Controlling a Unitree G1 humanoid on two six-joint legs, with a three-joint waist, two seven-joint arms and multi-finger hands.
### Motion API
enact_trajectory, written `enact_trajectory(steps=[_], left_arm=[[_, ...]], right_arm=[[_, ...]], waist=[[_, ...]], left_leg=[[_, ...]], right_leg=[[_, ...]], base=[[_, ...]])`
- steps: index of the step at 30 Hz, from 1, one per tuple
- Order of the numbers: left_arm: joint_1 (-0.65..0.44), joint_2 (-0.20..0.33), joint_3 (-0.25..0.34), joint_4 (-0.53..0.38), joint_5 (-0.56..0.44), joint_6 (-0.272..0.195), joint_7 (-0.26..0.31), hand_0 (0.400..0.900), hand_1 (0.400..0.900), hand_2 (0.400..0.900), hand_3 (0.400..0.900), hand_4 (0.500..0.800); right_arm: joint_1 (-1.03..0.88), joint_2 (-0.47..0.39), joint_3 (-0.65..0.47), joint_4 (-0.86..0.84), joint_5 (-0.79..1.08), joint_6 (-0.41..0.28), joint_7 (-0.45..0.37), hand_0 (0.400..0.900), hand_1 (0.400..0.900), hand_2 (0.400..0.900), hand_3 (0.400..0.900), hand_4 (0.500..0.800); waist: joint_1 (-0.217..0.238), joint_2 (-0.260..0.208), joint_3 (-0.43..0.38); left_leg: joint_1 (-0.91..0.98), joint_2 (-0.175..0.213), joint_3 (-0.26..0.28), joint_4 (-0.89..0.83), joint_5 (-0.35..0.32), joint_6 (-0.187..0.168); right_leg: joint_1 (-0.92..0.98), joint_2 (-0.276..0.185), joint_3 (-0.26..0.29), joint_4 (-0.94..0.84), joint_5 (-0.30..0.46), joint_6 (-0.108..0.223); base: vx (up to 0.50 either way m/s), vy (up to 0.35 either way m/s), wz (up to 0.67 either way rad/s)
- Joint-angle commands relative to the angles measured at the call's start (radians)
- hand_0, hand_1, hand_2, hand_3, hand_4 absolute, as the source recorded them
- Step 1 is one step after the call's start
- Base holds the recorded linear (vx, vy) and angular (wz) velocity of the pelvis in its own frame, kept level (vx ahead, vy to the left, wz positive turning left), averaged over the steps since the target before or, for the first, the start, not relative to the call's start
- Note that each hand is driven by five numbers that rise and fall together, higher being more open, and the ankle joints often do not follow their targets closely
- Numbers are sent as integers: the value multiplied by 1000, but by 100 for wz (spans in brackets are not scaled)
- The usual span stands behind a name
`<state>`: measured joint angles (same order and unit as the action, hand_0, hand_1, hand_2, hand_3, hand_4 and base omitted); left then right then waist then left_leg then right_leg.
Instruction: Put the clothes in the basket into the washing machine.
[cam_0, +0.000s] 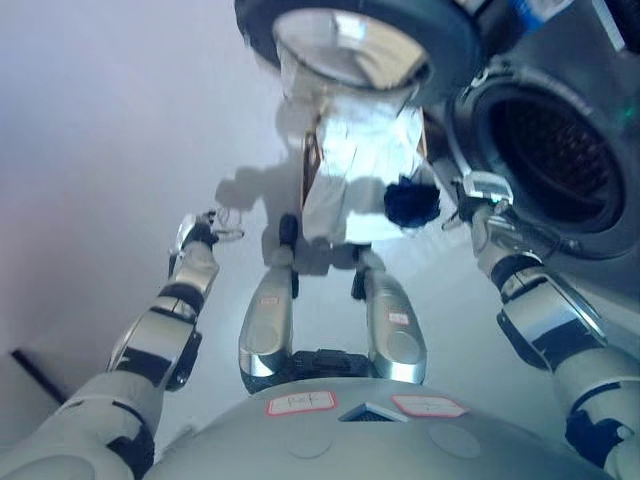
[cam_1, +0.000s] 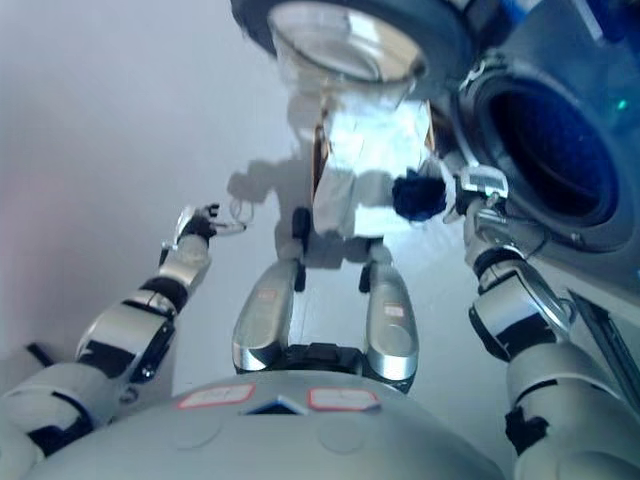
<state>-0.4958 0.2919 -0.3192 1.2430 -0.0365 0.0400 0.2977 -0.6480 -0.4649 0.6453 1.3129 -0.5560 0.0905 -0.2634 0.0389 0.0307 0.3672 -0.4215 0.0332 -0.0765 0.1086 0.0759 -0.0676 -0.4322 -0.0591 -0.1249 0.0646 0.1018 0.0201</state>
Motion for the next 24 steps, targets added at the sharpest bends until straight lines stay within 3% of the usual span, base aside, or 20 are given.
enact_trajectory(steps=[1,7,15,18,19,24], left_arm=[[-15,23,3,30,-35,-6,85,900,900,900,900,800],[-74,23,2,5,-63,-17,163,900,900,900,900,800],[-79,28,26,0,-90,-26,213,900,900,900,900,800],[-71,33,37,-12,-102,-37,237,900,900,900,900,800],[-68,31,43,-22,-107,-43,249,900,900,900,900,800],[-69,30,47,-29,-130,-55,277,900,900,900,900,800]], right_arm=[[28,-26,48,-16,-20,33,-77,900,900,900,900,800],[12,-17,59,-27,-41,54,-144,900,900,900,900,800],[13,-23,65,-15,-59,68,-184,900,900,900,900,800],[29,-34,58,-14,-57,75,-211,900,900,900,900,800],[38,-40,53,-17,-56,77,-227,900,900,900,900,800],[46,-60,37,-10,-36,91,-272,900,900,900,900,800]], waist=[[-31,-17,-23],[-40,-1,-11],[-40,15,-14],[-35,27,-7],[-34,28,-2],[-31,30,-2]], left_leg=[[-122,-47,19,123,-26,-23],[-293,-46,20,246,-49,-37],[-485,-30,22,394,-87,-37],[-588,-32,13,475,-106,-30],[-605,-33,12,515,-147,-32],[-727,-46,5,587,-161,-25]], right_leg=[[-76,-51,1,200,-99,69],[-243,-68,-3,326,-129,65],[-432,-86,0,476,-166,62],[-532,-99,-4,568,-195,59],[-549,-96,1,610,-235,64],[-663,-106,-3,696,-260,57]], base=[[-84,11,6],[-87,4,12],[-73,10,4],[-37,-6,16],[50,-13,11],[4,5,11]])
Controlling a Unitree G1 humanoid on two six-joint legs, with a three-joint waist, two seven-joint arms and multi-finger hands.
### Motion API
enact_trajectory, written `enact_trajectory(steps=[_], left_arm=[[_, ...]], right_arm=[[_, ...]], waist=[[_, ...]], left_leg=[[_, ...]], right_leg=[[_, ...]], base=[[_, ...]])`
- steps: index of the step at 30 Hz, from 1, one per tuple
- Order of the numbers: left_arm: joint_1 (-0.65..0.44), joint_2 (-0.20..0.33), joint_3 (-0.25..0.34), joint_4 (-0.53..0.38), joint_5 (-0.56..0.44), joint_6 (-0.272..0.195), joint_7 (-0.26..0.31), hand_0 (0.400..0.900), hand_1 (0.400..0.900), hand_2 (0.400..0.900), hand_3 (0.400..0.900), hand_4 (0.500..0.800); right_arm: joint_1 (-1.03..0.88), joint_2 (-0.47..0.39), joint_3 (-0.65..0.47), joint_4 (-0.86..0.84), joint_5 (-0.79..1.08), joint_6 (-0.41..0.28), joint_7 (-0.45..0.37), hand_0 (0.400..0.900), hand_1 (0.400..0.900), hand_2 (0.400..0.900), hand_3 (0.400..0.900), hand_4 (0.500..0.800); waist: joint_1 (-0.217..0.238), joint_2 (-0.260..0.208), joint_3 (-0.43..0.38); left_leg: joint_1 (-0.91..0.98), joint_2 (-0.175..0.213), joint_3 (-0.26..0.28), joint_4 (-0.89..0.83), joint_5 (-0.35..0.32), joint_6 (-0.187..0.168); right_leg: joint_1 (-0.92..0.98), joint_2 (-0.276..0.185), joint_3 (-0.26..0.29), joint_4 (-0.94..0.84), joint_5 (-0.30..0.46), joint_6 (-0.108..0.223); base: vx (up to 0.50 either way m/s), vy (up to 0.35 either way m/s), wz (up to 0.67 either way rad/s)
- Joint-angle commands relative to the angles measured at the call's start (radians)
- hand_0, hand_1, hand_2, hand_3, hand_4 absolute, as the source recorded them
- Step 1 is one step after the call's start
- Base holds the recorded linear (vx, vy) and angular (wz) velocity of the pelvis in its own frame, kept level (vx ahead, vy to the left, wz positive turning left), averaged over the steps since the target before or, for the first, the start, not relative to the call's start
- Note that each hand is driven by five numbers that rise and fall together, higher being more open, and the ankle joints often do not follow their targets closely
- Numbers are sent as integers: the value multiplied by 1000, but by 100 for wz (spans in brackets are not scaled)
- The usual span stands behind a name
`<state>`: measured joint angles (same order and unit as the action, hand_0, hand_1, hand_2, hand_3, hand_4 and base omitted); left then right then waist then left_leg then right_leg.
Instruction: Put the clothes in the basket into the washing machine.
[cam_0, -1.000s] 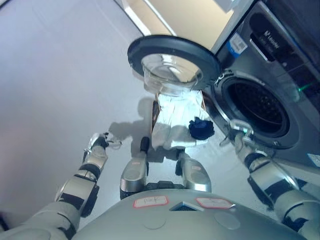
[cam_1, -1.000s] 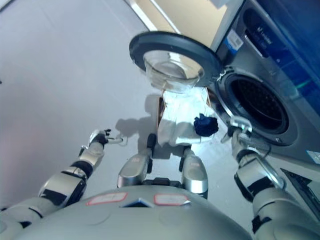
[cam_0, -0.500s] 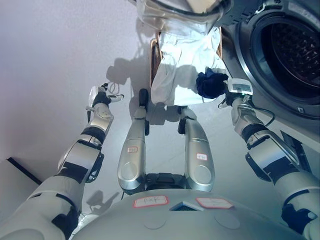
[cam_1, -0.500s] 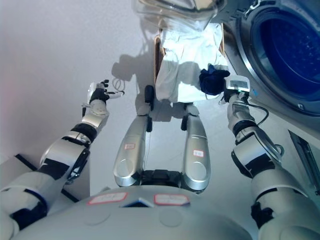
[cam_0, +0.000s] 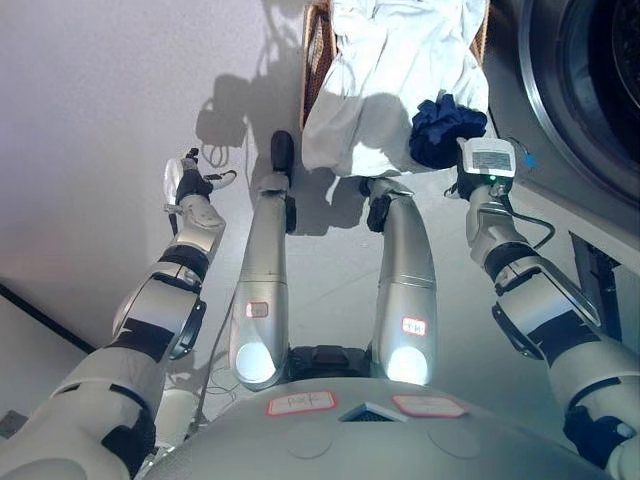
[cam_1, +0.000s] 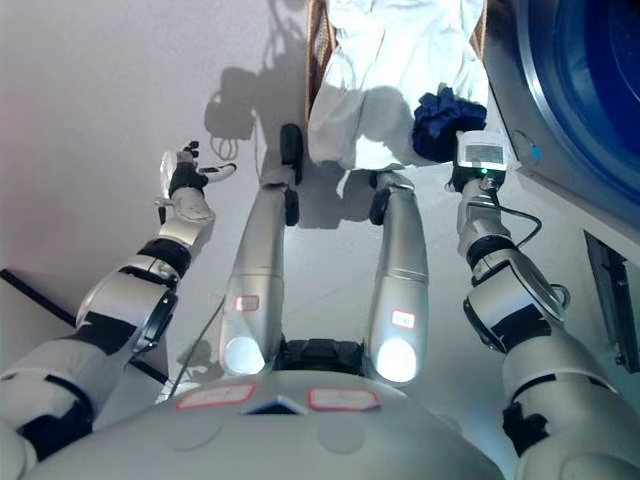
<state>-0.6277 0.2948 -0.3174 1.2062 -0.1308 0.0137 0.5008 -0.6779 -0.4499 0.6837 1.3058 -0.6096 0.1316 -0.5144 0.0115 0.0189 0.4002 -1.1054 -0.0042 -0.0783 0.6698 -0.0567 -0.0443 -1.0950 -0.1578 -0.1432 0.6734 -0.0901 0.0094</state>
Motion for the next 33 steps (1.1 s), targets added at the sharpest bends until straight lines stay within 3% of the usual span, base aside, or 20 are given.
enact_trajectory(steps=[1,6,9,15,20,28,33], left_arm=[[64,24,44,4,-39,-30,79,900,900,900,900,800],[86,18,47,-7,-49,-47,119,900,900,900,900,800],[73,18,33,-12,-55,-45,117,900,900,900,900,800],[132,2,30,-64,-29,-76,154,900,900,900,900,800],[147,-13,17,-80,-22,-83,173,900,900,900,900,800],[174,-47,3,-81,-5,-120,236,900,900,900,900,800],[152,-63,-9,-63,-13,-120,263,900,900,900,900,800]], right_arm=[[83,-74,-3,-2,18,53,-31,900,900,900,900,800],[112,-63,-28,-6,44,69,-118,900,900,900,900,800],[87,-80,-32,-25,67,61,-121,900,900,900,900,800],[152,-84,-66,-106,44,72,-244,900,900,900,900,800],[153,-90,-77,-144,43,73,-273,900,900,900,900,800],[223,-24,-95,-139,30,104,-392,900,900,900,900,800],[217,1,-81,-118,36,122,-422,900,900,900,900,800]], waist=[[-4,40,-38],[-1,30,-42],[2,26,-43],[-4,18,-51],[-9,11,-77],[-14,8,-97],[-15,9,-94]], left_leg=[[-63,-11,5,39,-31,-47],[-145,-32,-13,77,-44,-36],[-148,-36,-18,71,-41,-32],[-126,-47,-36,8,-21,-35],[-115,-47,-44,-27,-9,-39],[-98,-44,-54,-78,11,-41],[-116,-46,-61,-71,6,-39]], right_leg=[[-19,-9,13,102,-74,68],[-98,-7,15,160,-100,62],[-92,-13,11,155,-100,65],[-72,-4,0,116,-98,67],[-62,2,-2,82,-82,71],[-46,10,-4,38,-73,76],[-61,8,-3,55,-88,74]], base=[[18,6,5],[24,1,5],[58,-6,8],[31,-12,6],[17,6,-3],[5,0,-1],[4,-3,1]])
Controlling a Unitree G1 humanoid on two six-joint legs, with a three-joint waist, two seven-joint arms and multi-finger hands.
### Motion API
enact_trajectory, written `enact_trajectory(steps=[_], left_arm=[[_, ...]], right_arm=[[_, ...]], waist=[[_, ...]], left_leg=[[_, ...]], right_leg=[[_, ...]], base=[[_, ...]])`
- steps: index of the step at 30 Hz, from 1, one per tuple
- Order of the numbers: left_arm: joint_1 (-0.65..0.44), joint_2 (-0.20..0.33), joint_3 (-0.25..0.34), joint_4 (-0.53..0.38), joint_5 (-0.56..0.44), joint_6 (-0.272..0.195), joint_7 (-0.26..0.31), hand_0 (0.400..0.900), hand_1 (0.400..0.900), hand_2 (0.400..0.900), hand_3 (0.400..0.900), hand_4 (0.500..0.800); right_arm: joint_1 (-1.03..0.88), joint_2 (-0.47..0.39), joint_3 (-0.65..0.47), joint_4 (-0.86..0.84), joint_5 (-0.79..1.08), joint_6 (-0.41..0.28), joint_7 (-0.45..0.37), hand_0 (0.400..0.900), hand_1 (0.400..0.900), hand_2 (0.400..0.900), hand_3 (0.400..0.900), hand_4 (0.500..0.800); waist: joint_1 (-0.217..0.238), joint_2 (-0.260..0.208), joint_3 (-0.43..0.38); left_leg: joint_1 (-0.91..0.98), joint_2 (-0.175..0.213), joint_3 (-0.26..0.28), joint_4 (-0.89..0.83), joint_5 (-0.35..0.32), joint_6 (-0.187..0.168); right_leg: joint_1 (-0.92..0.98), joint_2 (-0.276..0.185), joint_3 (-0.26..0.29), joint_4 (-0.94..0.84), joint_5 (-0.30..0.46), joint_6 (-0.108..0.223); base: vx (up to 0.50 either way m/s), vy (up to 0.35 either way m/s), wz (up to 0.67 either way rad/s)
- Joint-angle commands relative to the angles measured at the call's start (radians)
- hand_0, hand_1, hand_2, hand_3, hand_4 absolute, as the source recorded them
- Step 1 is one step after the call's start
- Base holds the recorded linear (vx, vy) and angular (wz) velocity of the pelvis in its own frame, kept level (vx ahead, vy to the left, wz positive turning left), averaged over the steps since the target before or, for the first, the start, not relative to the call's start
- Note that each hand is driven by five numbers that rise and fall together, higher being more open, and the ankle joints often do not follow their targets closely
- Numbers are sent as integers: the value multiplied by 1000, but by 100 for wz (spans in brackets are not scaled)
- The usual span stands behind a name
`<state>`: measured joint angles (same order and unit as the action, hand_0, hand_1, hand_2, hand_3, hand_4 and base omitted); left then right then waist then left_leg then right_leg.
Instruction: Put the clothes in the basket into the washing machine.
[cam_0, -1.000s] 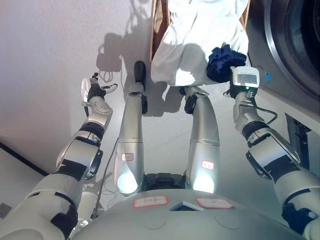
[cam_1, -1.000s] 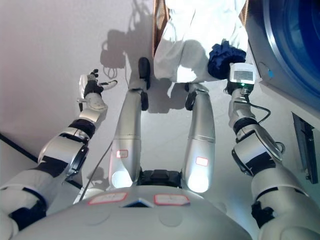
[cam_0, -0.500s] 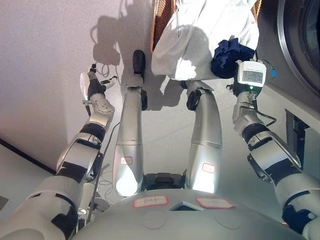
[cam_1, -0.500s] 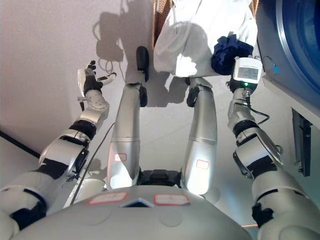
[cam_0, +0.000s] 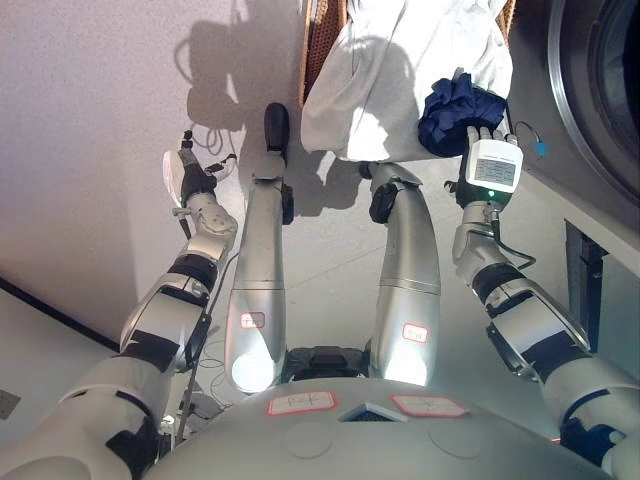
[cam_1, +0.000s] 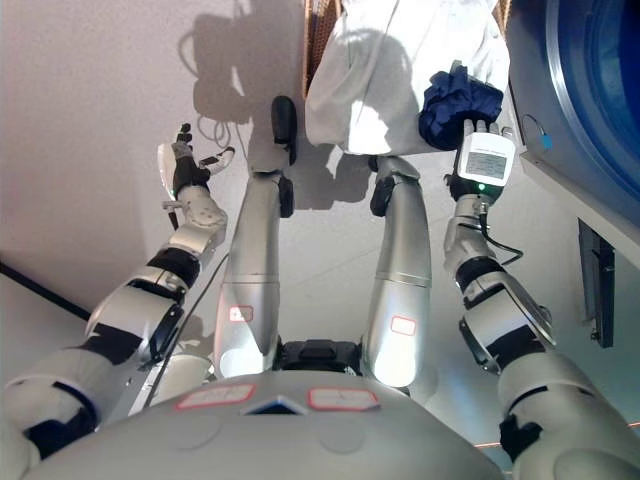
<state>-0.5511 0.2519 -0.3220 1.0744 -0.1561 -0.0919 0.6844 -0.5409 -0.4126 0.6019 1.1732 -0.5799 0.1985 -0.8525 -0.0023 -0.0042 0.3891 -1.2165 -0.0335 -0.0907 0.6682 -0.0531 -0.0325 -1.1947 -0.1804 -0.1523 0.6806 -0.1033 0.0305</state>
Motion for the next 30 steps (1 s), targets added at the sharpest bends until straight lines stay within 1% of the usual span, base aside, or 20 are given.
enact_trajectory(steps=[1,2,4,7,8,9,11,12,14,15,16,20,25,30], left_arm=[[72,-25,-6,69,18,-15,88,900,900,900,900,800],[83,-40,-14,55,27,-22,114,900,900,900,900,800],[76,-47,-16,64,21,-29,121,900,900,900,900,800],[54,-44,-18,75,8,-25,115,900,900,900,900,800],[58,-45,-22,55,9,-32,117,900,900,900,900,800],[59,-45,-23,55,10,-32,117,900,900,900,900,800],[85,-36,-22,17,18,-52,120,900,900,900,900,800],[89,-26,-22,5,21,-60,113,900,900,900,900,800],[94,-26,-24,0,19,-67,114,900,900,900,900,800],[97,-21,-23,-3,24,-68,111,900,900,900,900,800],[96,-20,-21,-3,19,-68,112,900,900,900,900,800],[131,-24,-27,-18,20,-76,109,900,900,900,900,800],[180,-25,-14,-11,24,-101,118,900,900,900,900,800],[194,-29,-4,4,20,-108,135,900,900,900,900,800]], right_arm=[[81,-30,1,20,9,60,-101,900,900,900,900,800],[116,-6,-6,16,15,68,-144,900,900,900,900,800],[99,-8,-16,20,33,64,-159,900,900,900,900,800],[65,-30,-31,13,56,58,-160,900,900,900,900,800],[68,-44,-30,-15,51,62,-194,900,900,900,900,800],[69,-44,-30,-16,50,62,-194,900,900,900,900,800],[91,-84,-54,-86,41,48,-253,900,900,900,900,800],[68,-127,-67,-122,35,40,-258,900,900,900,900,800],[68,-141,-62,-146,21,43,-261,900,900,900,900,800],[40,-184,-85,-198,16,39,-270,900,900,900,900,800],[20,-199,-84,-195,21,39,-263,900,900,900,900,800],[35,-172,-82,-160,35,39,-258,900,900,900,900,800],[149,-98,-85,-145,26,24,-294,900,900,900,900,800],[185,-75,-73,-158,17,14,-293,900,900,900,900,800]], waist=[[-2,33,-81],[-5,35,-73],[-6,35,-71],[-6,35,-70],[-7,34,-70],[-7,34,-70],[-8,34,-73],[-7,32,-76],[-6,33,-78],[-4,30,-88],[-1,29,-92],[5,32,-103],[1,31,-98],[-5,27,-92]], left_leg=[[-13,-17,-51,-65,1,-51],[-34,-20,-53,-46,-3,-49],[-55,-24,-55,-23,-11,-45],[-67,-24,-52,-3,-17,-43],[-66,-23,-50,3,-17,-44],[-65,-23,-50,3,-17,-44],[-58,-22,-49,-8,-14,-46],[-55,-23,-50,-14,-12,-47],[-52,-23,-51,-19,-12,-47],[-52,-24,-54,-26,-9,-49],[-53,-25,-54,-29,-8,-49],[-55,-24,-64,-43,3,-54],[-63,-23,-72,-57,11,-54],[-111,-28,-77,-13,-1,-52]], right_leg=[[30,29,7,56,-78,53],[9,26,7,83,-83,53],[-14,26,12,106,-90,52],[-24,21,13,129,-95,52],[-19,17,9,136,-98,52],[-19,17,9,136,-98,52],[-11,19,5,127,-100,51],[-10,22,4,124,-100,50],[-7,24,2,122,-100,51],[-8,29,1,116,-99,51],[-9,30,0,115,-98,51],[-12,32,-6,105,-91,53],[-21,37,-8,94,-88,51],[-60,41,-2,128,-101,46]], base=[[18,-5,6],[10,-2,5],[3,0,2],[14,-3,0],[43,-10,2],[45,-19,3],[34,-21,3],[0,0,0],[0,0,0],[0,0,0],[0,0,0],[0,0,0],[0,0,0],[0,0,0]])
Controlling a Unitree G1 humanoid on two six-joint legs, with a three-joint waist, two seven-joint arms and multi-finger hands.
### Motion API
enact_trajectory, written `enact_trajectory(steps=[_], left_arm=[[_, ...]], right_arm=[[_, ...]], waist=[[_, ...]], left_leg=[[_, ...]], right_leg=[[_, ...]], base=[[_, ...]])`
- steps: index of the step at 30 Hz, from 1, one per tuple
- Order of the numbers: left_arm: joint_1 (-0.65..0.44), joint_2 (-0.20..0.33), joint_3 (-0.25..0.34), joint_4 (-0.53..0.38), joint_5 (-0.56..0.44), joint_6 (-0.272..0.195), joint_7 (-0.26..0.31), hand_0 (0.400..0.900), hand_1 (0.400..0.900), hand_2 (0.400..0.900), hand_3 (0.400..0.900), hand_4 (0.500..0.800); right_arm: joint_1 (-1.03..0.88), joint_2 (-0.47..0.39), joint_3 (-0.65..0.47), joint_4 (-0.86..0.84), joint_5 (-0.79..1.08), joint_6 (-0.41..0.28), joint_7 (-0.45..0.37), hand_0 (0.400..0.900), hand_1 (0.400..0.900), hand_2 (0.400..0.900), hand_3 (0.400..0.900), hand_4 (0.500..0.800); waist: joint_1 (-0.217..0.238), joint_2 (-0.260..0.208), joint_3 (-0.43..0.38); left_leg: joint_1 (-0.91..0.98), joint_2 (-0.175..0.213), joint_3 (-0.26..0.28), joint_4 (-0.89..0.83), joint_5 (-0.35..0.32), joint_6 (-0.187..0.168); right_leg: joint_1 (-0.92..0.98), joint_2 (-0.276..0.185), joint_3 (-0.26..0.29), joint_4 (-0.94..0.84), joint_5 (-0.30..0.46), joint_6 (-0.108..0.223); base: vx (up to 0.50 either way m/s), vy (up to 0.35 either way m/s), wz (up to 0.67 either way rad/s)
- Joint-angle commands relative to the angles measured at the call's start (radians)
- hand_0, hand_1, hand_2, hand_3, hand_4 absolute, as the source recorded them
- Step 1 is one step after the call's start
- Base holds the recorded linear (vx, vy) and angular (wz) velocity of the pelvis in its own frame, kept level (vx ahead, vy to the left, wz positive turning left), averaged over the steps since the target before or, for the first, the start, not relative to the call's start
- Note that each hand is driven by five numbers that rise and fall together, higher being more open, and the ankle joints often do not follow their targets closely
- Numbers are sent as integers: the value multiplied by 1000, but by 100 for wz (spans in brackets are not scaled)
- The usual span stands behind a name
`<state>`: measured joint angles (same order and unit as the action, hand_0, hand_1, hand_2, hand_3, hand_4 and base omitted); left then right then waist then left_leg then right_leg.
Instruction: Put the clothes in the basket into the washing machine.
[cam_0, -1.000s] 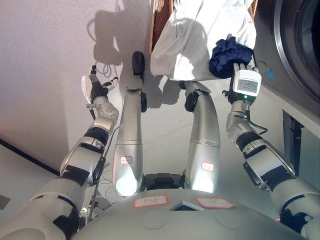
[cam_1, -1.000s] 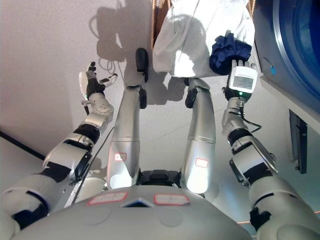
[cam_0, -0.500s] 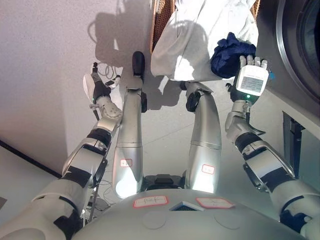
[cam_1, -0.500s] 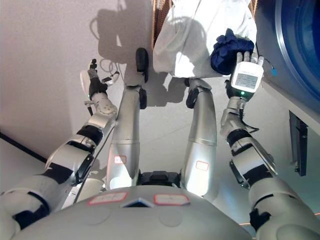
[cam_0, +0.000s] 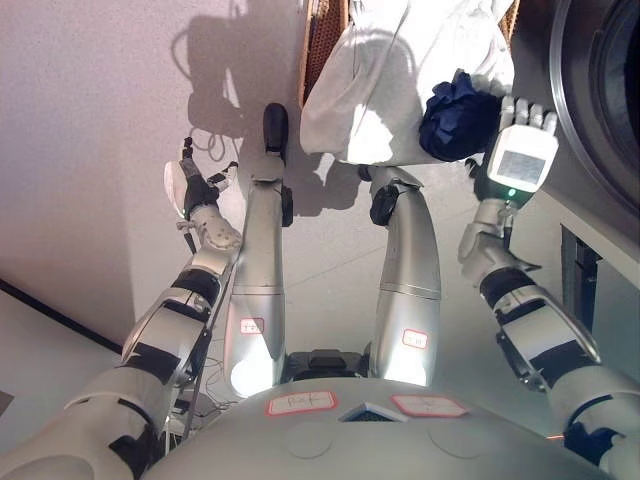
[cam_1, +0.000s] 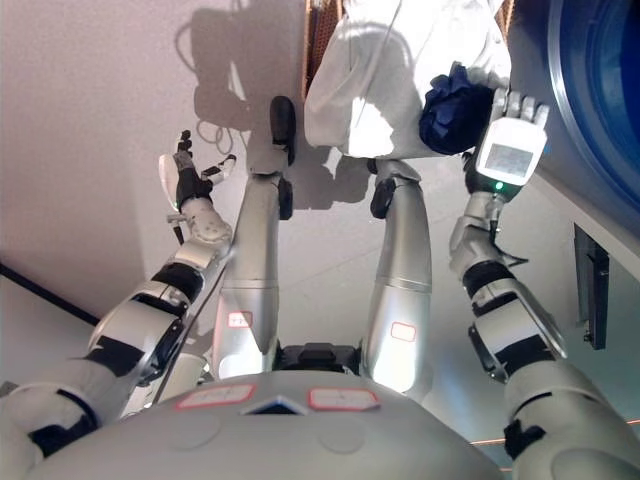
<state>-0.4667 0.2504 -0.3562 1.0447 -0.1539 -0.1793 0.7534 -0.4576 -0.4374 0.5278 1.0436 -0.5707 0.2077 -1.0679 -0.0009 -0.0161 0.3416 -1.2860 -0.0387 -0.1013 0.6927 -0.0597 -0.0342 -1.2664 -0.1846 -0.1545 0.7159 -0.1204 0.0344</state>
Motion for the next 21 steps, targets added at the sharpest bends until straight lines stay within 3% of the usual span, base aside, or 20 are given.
enact_trajectory(steps=[1,7,13,14,15,16,21], left_arm=[[113,-28,32,27,17,-22,67,900,900,900,900,800],[155,-28,31,0,24,-34,80,900,900,900,900,800],[144,-32,34,43,13,-41,92,900,900,900,900,800],[142,-31,37,44,10,-44,95,900,900,900,900,800],[141,-31,39,45,8,-45,97,900,900,900,900,800],[141,-31,40,44,8,-50,97,900,900,900,900,800],[139,-27,47,38,4,-74,116,900,900,900,900,800]], right_arm=[[110,-47,4,-35,3,4,-76,900,900,900,900,800],[167,-37,15,-51,-10,-16,-46,900,900,900,900,800],[157,11,19,55,37,-23,-10,900,900,900,900,800],[151,15,15,64,48,-29,-12,649,649,649,649,649],[149,14,19,68,49,-28,-14,563,563,563,563,598],[148,12,19,68,49,-31,-18,400,400,400,400,500],[137,9,20,59,58,-50,-39,400,400,400,400,500]], waist=[[-7,38,-42],[-11,30,-35],[-7,28,-29],[-6,27,-28],[-6,27,-29],[-6,27,-31],[-2,27,-50]], left_leg=[[-50,-23,-66,-25,2,-49],[-126,-39,-68,108,-39,-42],[-185,-45,-53,209,-73,-33],[-190,-46,-49,220,-76,-31],[-191,-46,-46,223,-77,-30],[-193,-48,-45,223,-77,-29],[-186,-49,-40,202,-71,-27]], right_leg=[[4,45,1,105,-86,42],[-70,40,8,217,-121,30],[-125,31,21,290,-136,21],[-130,31,21,296,-136,20],[-130,31,21,295,-135,21],[-133,32,22,296,-135,20],[-129,40,24,283,-133,19]], base=[[0,0,0],[-5,-1,1],[-5,13,-3],[8,20,-4],[10,13,-3],[0,0,0],[4,2,-2]])
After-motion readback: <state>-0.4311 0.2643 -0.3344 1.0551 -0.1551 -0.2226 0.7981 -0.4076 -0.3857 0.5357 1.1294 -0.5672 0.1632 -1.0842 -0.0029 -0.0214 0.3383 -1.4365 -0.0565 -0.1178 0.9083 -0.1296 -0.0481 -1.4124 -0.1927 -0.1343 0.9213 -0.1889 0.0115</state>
